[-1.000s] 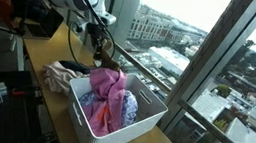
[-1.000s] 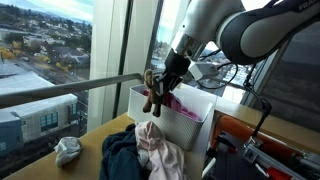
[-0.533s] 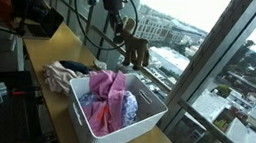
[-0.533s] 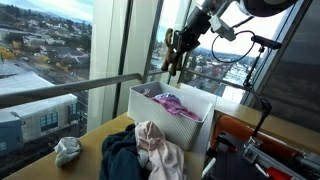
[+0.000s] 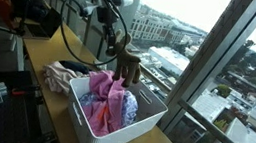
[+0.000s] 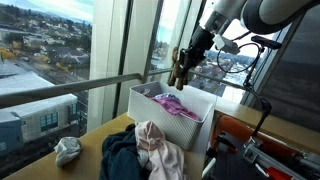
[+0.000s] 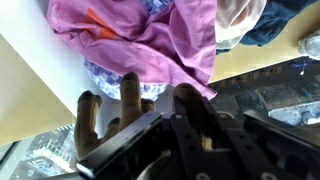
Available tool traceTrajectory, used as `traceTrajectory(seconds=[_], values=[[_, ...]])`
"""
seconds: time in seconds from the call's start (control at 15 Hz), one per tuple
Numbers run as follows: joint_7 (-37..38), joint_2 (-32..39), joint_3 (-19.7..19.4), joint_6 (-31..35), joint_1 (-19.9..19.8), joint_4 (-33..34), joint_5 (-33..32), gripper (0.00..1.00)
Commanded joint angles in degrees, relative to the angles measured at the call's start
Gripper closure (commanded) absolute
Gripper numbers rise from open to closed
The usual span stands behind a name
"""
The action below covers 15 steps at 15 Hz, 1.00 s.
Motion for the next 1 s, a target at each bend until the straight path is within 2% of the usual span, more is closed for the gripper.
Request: traceTrajectory(seconds=[0.0, 0.27, 0.47, 0.73, 0.93], values=[[-0.2, -0.4, 1.5, 0.8, -1.1, -2.1, 1.3, 0.48], [0.1, -1.8, 2.8, -0.2, -0.3, -1.9, 1.4, 0.18], [1.1, -1.8, 5.5, -0.4, 0.8, -0.8, 0.5, 0.01], [3.1, 2.8, 9.5, 0.0, 2.9, 2.4, -0.6, 0.0], [4.4, 6.2, 10.9, 0.6, 5.0, 2.9, -0.9, 0.0]])
